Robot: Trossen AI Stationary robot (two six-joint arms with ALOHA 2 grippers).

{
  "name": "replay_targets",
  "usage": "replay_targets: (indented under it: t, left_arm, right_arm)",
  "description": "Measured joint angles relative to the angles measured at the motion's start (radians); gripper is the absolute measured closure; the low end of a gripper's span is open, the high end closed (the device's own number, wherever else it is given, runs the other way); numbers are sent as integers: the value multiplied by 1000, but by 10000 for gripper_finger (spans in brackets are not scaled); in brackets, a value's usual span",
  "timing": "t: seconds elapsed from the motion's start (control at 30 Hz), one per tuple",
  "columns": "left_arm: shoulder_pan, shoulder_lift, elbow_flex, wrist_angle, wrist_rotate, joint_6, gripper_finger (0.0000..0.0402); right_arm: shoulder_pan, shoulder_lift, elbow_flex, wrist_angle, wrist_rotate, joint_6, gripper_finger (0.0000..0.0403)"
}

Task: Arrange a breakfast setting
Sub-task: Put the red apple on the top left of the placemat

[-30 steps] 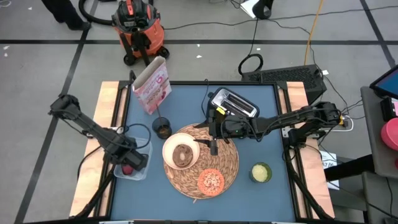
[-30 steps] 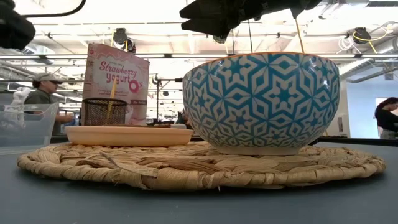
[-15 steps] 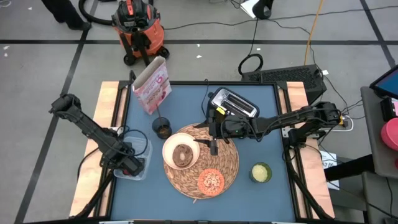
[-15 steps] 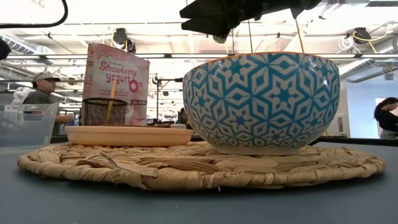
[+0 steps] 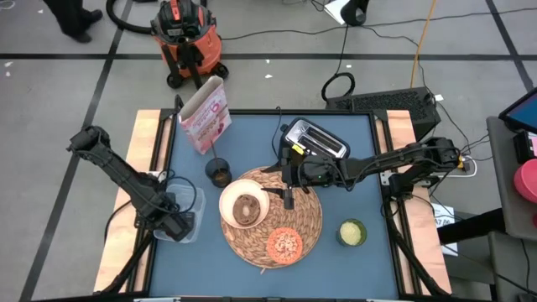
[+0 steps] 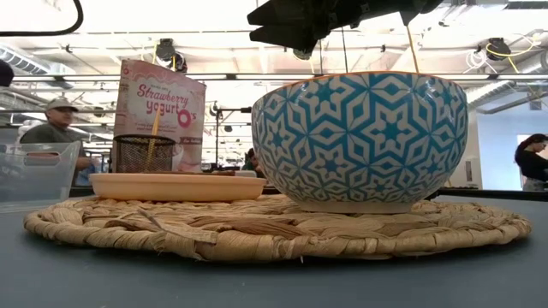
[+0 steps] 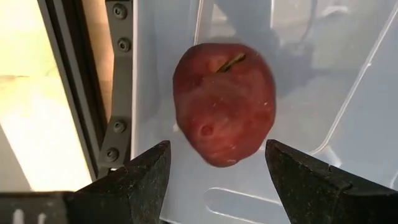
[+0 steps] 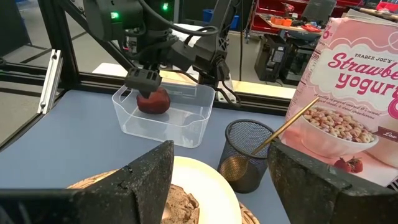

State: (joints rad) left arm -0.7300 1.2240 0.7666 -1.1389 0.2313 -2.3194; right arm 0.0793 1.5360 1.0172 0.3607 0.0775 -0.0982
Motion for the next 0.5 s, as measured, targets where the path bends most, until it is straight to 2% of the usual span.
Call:
replay_targets:
  t: [0.23,0.5]
  left_arm:
    - [0,6,0,-1,-42,-21,135]
    - [0,93,1,21,-36,-7,135]
  right_arm:
    - [0,0,0,0,0,0,156]
    - [0,0,0,0,0,0,156]
